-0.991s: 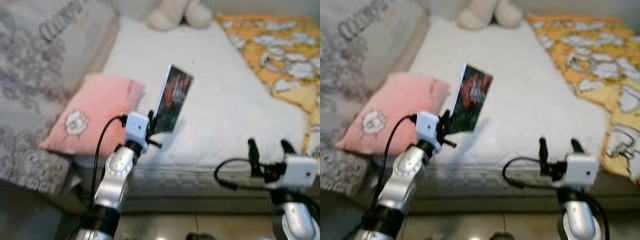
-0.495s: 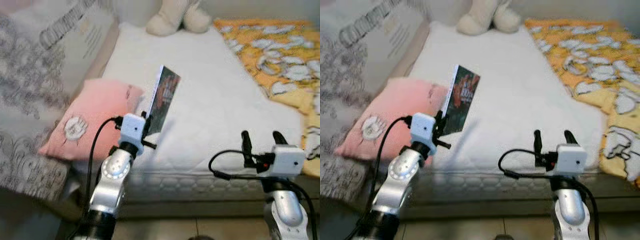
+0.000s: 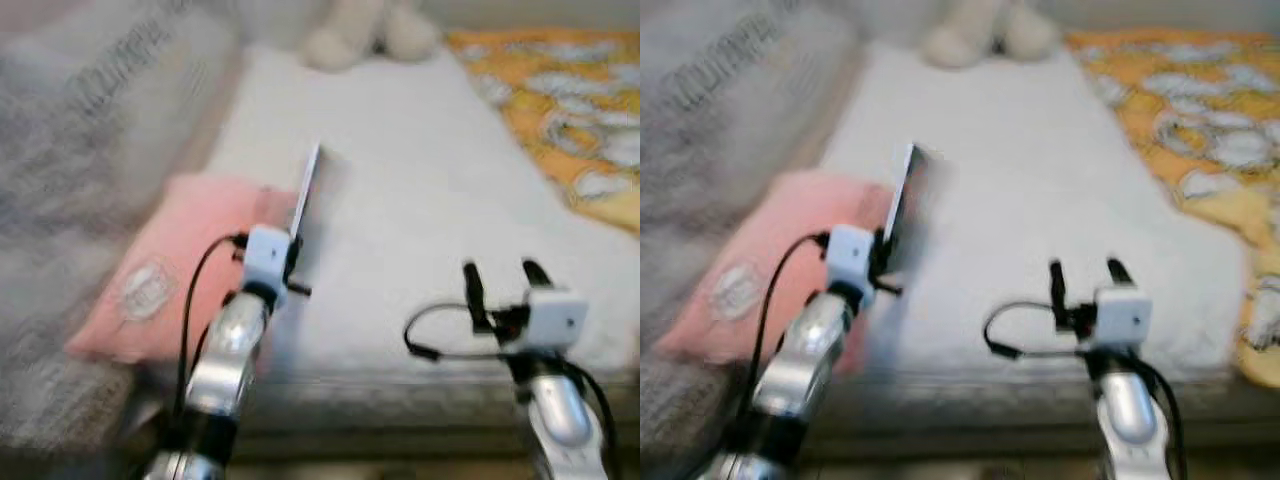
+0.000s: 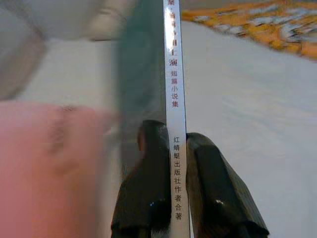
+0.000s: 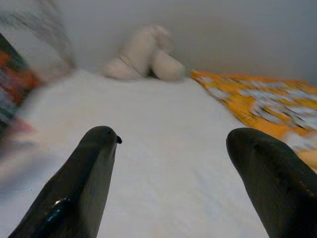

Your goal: Clean up the room

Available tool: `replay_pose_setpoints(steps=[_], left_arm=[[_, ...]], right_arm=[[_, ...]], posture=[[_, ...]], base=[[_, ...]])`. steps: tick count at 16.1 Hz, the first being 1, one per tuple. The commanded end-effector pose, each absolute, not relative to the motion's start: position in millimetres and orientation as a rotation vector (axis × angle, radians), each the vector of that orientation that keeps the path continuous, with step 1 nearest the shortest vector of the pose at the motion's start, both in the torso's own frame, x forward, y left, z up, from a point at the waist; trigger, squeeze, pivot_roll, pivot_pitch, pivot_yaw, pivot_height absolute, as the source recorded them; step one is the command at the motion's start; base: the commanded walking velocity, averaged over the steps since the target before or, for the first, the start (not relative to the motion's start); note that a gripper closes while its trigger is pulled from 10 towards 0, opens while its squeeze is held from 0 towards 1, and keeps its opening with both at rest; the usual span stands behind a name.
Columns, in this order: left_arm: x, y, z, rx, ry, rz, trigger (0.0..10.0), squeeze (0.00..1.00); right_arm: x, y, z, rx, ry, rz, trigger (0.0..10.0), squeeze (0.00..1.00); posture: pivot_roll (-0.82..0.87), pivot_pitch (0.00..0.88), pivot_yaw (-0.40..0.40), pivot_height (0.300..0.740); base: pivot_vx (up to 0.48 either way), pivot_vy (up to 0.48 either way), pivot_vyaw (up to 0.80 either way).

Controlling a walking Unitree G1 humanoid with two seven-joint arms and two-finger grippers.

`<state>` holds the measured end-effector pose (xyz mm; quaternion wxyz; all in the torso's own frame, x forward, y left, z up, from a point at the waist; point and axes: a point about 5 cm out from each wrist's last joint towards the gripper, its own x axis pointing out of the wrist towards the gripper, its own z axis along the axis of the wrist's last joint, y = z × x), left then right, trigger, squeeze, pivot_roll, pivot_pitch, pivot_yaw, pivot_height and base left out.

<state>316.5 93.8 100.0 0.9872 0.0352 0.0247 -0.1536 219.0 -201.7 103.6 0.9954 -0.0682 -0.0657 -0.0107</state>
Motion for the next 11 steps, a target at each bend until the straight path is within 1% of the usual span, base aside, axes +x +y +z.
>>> replay_pose_setpoints(steps=[1, 2, 3, 4, 6, 8, 9, 10, 11], left_arm=[[340, 84, 112, 0.031, 0.072, -0.331, 10.0, 0.0], [343, 84, 111, 0.027, 0.086, -0.333, 10.0, 0.0], [356, 77, 111, -0.025, 0.147, -0.352, 10.0, 0.0], [362, 70, 110, -0.103, 0.2, -0.366, 10.0, 0.0], [365, 63, 109, -0.2, 0.248, -0.371, 10.0, 0.0], [365, 53, 102, -0.308, 0.349, -0.408, 10.0, 0.0], [356, 48, 83, -0.324, 0.487, -0.429, 10.0, 0.0], [351, 49, 73, -0.29, 0.543, -0.425, 10.0, 0.0], [346, 55, 62, -0.203, 0.588, -0.389, 10.0, 0.0]], right_arm=[[220, -198, 103, -0.117, -0.098, 0.044, 10.0, 0.0], [220, -197, 102, -0.113, -0.092, 0.056, 10.0, 0.0], [219, -195, 102, -0.124, -0.077, 0.092, 10.0, 0.0], [217, -195, 101, -0.128, -0.064, 0.111, 10.0, 0.0], [215, -196, 101, -0.133, -0.05, 0.126, 10.0, 0.0], [211, -197, 103, -0.139, -0.029, 0.152, 10.0, 0.0], [207, -197, 103, -0.142, -0.011, 0.17, 10.0, 0.0], [205, -196, 104, -0.144, -0.004, 0.178, 10.0, 0.0], [201, -195, 105, -0.149, 0.006, 0.194, 10.0, 0.0]], posture=[[-0.23, 0.0, 0.021, 0.74], [-0.23, 0.0, 0.021, 0.74], [-0.24, 0.0, -0.014, 0.74], [-0.24, 0.0, -0.032, 0.74], [-0.25, 0.0, -0.047, 0.74], [-0.28, 0.033, -0.073, 0.74], [-0.3, 0.066, -0.096, 0.74], [-0.31, 0.074, -0.101, 0.74], [-0.32, 0.08, -0.103, 0.74]], base=[[0.0, 0.0, 0.0], [0.0, 0.0, 0.0], [0.0, 0.0, 0.0], [0.0, 0.0, 0.0], [0.0, 0.0, 0.0], [0.0, 0.0, 0.0], [0.0, 0.0, 0.0], [0.0, 0.0, 0.0], [0.0, 0.0, 0.0]])
